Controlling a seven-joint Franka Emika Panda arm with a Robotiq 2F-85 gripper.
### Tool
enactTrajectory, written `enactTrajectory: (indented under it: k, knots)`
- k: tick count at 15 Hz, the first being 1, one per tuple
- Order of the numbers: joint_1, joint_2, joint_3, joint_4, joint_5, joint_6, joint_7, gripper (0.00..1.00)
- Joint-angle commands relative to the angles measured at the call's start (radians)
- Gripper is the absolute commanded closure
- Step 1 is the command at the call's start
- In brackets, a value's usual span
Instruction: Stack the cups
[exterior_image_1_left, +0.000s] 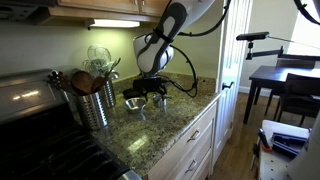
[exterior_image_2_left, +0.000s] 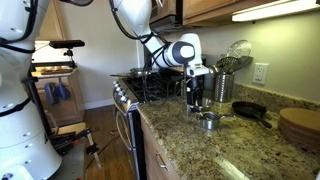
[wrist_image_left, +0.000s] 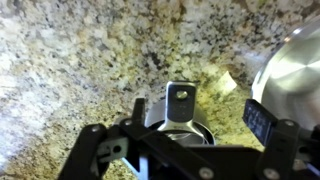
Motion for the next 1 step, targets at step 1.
enactTrajectory:
  k: [1]
  knots:
    - [0.006,-0.003,-0.001,0.001,0.009,-0.001,-0.007,0.00]
